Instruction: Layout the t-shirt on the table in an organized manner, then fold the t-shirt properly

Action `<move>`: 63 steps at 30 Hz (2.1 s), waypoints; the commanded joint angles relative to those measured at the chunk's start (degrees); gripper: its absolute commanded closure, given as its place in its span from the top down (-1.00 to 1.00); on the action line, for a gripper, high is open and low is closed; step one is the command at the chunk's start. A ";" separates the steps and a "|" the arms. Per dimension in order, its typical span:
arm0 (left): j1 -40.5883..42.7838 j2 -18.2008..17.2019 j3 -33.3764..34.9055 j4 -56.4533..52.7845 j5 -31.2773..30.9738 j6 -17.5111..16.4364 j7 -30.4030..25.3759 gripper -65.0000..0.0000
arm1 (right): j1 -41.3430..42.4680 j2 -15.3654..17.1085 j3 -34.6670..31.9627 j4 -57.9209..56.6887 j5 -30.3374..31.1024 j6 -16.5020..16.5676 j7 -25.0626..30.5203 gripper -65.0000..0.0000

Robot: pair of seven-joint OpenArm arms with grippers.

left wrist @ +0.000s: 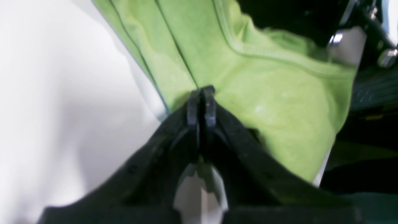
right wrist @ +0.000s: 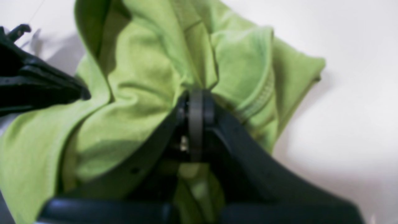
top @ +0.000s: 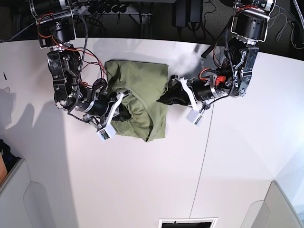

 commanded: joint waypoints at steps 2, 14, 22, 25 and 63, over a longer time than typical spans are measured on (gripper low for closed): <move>-1.16 -0.52 -0.85 0.87 0.48 0.56 0.68 -0.95 | 1.22 0.13 0.11 0.96 0.76 0.04 0.81 -1.00; 0.70 -2.80 -8.72 21.40 -11.13 0.56 13.86 -0.95 | -0.87 0.15 1.64 17.59 3.63 0.04 -4.07 -1.00; 13.84 -9.62 -13.00 31.67 -11.15 0.56 13.86 -0.95 | -13.90 7.34 8.66 32.87 8.87 0.04 -8.35 -1.00; 20.87 -12.13 -15.65 34.86 -11.17 0.56 13.86 -0.95 | -21.53 10.29 12.35 38.34 12.17 0.11 -10.95 -1.00; 22.08 -8.85 28.89 -29.62 36.06 11.52 -7.56 -0.95 | -32.63 15.76 -10.64 -19.74 -0.76 -1.20 -14.91 -1.00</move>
